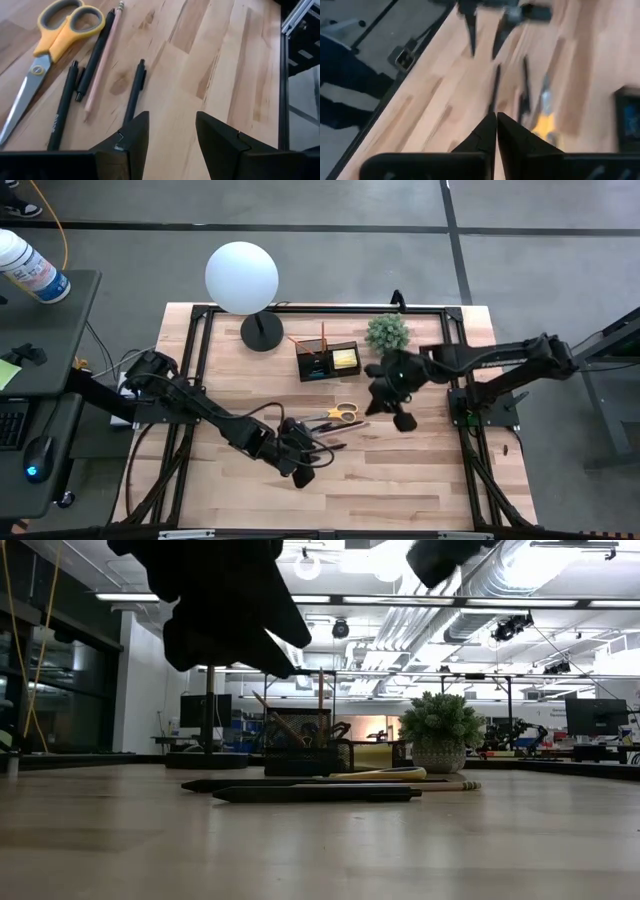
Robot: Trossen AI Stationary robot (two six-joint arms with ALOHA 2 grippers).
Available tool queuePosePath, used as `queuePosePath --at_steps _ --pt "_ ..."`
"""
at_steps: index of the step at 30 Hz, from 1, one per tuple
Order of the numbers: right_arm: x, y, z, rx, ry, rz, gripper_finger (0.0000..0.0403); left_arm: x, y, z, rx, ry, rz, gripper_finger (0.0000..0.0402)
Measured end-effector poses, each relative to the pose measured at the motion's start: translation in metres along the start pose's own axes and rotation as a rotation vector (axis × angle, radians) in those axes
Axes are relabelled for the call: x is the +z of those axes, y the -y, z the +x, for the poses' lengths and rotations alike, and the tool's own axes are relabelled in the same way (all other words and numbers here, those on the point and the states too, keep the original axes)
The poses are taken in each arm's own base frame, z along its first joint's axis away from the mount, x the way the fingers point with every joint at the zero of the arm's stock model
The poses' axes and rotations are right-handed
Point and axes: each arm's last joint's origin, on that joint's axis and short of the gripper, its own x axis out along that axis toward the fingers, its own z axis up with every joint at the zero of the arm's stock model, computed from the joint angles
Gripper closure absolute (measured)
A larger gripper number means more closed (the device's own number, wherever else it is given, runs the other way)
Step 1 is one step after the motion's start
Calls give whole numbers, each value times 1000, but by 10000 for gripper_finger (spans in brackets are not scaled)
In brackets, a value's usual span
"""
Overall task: Pick and place office supplies into organizer
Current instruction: Put the wooden pencil into the desk organizer
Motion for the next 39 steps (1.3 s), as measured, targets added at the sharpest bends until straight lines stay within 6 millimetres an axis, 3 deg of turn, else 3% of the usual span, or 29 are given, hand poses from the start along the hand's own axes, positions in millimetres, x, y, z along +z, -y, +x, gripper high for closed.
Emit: queuePosePath --at_steps 4,9,13,21,29,39 --pt "-47 -6 20 9 -14 114 397 1 1 1 -13 13 -8 252" --pt "-99 -14 34 -43 140 214 396 1 1 1 -13 14 -22 252" --pt "-131 -16 41 -125 257 140 389 1 1 1 -13 14 -23 252" --pt "-193 -14 58 -191 163 26 339 0 2 1 -42 -21 -33 252" --pt "-209 -11 59 -324 283 -12 268 0 2 1 -46 -27 -57 252" --pt "-211 -8 69 -304 280 -29 265 -2 3 1 -79 -66 -59 252"
